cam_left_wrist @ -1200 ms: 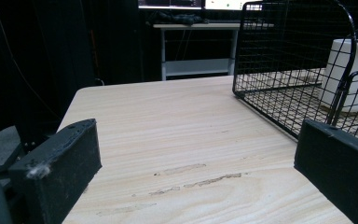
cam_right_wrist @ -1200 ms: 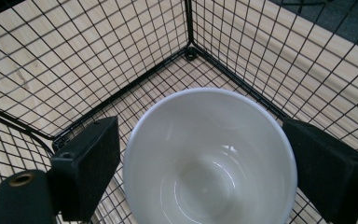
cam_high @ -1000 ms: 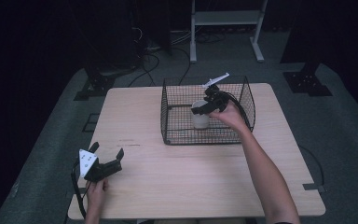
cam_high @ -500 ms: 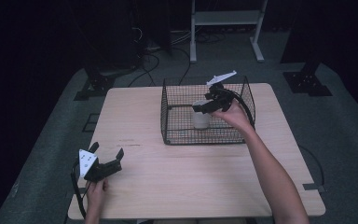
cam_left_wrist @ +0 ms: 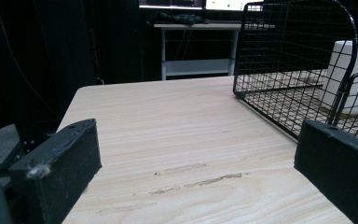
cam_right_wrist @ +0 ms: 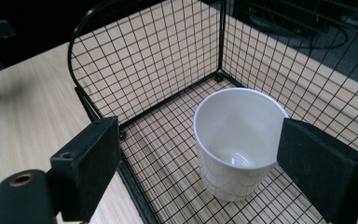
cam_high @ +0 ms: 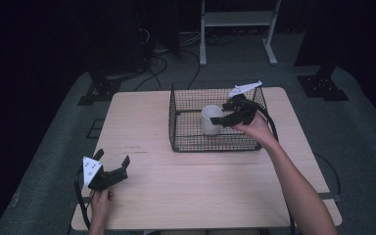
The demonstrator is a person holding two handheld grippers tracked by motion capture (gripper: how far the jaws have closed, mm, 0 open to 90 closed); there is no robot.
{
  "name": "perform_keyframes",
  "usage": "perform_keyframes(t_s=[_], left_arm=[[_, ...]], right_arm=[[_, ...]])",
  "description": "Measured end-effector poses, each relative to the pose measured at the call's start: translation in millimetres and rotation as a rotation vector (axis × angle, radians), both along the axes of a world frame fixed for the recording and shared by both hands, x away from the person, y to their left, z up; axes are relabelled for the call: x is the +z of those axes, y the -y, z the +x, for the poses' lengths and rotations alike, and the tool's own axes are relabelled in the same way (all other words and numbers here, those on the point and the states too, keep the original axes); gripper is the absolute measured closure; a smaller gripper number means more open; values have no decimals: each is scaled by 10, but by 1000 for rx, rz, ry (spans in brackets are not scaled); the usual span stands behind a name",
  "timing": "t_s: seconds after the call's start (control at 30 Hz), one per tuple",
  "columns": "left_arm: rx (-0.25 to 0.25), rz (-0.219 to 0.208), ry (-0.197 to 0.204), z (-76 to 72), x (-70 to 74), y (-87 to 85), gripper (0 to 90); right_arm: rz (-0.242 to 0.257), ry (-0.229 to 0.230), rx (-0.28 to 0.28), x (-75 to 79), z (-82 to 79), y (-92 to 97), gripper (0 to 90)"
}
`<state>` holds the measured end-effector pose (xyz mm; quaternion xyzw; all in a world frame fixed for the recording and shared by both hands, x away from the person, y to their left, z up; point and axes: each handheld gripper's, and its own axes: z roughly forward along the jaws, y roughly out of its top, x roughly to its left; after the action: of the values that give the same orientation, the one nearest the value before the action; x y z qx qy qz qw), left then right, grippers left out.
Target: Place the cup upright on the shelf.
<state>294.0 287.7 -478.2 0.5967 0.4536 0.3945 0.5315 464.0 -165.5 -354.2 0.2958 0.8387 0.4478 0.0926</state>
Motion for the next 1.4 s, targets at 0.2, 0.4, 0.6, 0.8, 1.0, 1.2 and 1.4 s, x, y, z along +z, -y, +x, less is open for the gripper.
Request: perform_keyframes(t_s=[0.2,0.4,0.6,0.8,1.0,1.2,1.4], left_arm=[[0,-2,0,0,0,0,0],[1,-3,0,0,1,-3,0],[1,-3,0,0,0,-2,0],[1,-3,1,1,0,-1,0],[3,-6,0,0,0,-4,0],[2,-5,0,1,0,-3,0],[3,-6,0,2,0,-3,0]], right_arm=[[-3,-1,14,7,-106,81,128],[7,9,32,12,-200,152,128],[27,21,55,13,-312,221,129],[43,13,81,-23,-410,284,128],[49,19,97,-63,-510,339,129],[55,28,114,-74,-626,365,131],[45,23,133,-139,-707,393,131]])
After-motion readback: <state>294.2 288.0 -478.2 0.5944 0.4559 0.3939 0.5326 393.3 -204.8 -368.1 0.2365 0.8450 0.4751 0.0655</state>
